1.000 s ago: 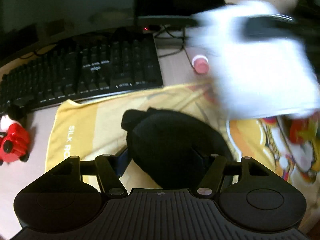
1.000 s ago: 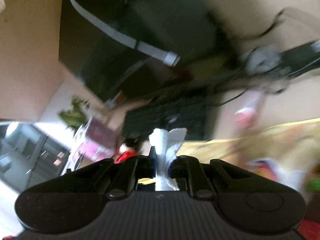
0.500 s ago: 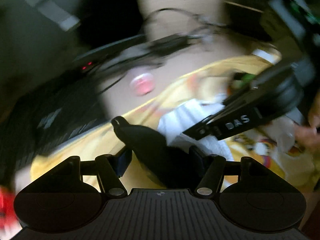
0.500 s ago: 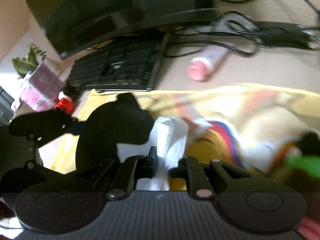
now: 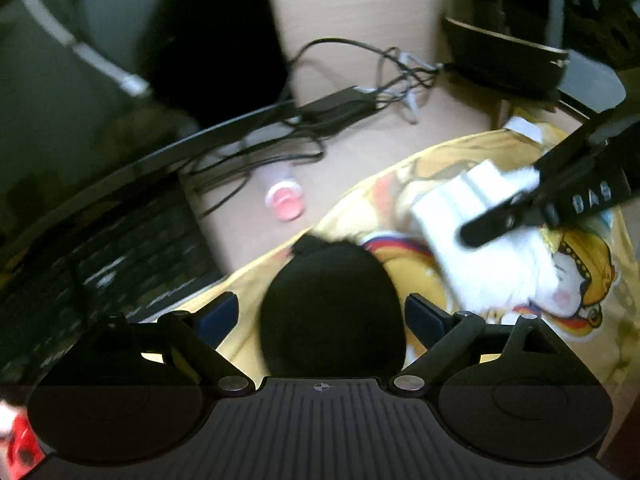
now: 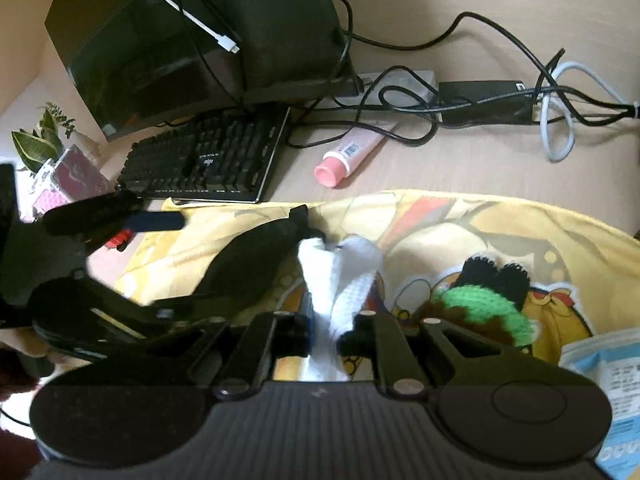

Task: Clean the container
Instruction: 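Wipe the black round object in the left tool with the right tool's tissue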

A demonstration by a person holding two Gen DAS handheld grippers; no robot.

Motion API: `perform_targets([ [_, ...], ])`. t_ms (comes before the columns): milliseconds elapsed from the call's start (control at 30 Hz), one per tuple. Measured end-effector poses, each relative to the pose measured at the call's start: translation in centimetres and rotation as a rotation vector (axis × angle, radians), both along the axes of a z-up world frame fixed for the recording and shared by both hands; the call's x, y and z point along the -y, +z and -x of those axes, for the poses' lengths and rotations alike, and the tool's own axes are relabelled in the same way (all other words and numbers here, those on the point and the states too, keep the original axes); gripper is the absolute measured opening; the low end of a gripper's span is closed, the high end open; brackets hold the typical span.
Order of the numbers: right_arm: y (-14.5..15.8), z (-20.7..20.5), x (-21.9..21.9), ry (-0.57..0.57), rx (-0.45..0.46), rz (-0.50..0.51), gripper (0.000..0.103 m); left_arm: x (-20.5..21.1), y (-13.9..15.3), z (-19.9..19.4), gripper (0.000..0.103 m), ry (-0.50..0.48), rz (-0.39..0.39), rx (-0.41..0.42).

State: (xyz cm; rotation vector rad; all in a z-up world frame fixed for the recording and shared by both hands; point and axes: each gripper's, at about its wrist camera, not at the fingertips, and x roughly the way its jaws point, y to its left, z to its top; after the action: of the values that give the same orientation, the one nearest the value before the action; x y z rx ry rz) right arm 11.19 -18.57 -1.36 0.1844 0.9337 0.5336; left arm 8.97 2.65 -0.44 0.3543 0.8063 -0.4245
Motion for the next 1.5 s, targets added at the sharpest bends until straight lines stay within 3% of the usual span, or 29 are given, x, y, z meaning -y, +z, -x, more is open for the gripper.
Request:
perform_targets([
  [133,1.1,-1.0,-1.5,-0.001,-0.008,-0.037,0.013,-1.9,0.3,1.8,0.097,0.041,-0.035,-0.017],
  [200,2.3,-1.4,-3.1,0.039,0.026,-0.108,0.013,-2.3,0.1,2.3,0.098,0.071,-0.041,-0.028],
  [333,3.2,-4.0,-6.2,0.121,0.043,-0.28,0.013,-2.4,-0.7,2.4,0.099,0.135,0.034,-0.049],
  [400,1.3,-5.6,-8.4,0.147,0.021,-0.244,0.013,-1.7,-1.2,1.9,0.099,0.16,0.083,-0.065],
  [500,-1.8,-6.2,-10.5,0.155,0.034,-0.004,0.014,-1.2,-1.4,1.7,0.099,0.152,0.135,-0.078],
  [600,-3.1,-5.3,-9.8,0.148,0.101,0.144,0.014,-1.3,-1.3,2.0,0.099,0.107,0.134,-0.089],
  [700,-3.1,-4.9,-8.3,0.078,0.125,0.227,0.014,-1.9,-1.6,2.2,0.099,0.113,0.127,-0.1],
  [833,-2.3,-4.1,-7.4,0.051,0.096,0.171,0.014,-3.1,-2.5,2.7,0.1,0.153,0.156,-0.132],
  [967,-2.7,-4.3,-9.1,0.098,-0.054,-0.021,0.014,-3.4,-3.2,4.1,0.1,0.162,0.164,-0.159],
  [1033,-3.2,-4.4,-10.3,0.116,-0.092,-0.039,0.014,-3.3,-3.2,4.9,0.1,0.152,0.156,-0.158],
  [1233,-2.2,-0.8,-11.1,0.288,-0.163,-0.115,0.014,-3.1,-3.4,5.1,0.1,0.151,0.147,-0.159],
  [1367,-2.1,0.2,-9.2,0.306,-0.204,-0.134,0.014,-2.3,-3.4,4.4,0.101,0.131,0.132,-0.153],
  [1500,-2.1,0.1,-6.9,0.162,-0.133,-0.034,0.014,-1.1,-3.0,3.7,0.101,0.127,0.107,-0.149],
])
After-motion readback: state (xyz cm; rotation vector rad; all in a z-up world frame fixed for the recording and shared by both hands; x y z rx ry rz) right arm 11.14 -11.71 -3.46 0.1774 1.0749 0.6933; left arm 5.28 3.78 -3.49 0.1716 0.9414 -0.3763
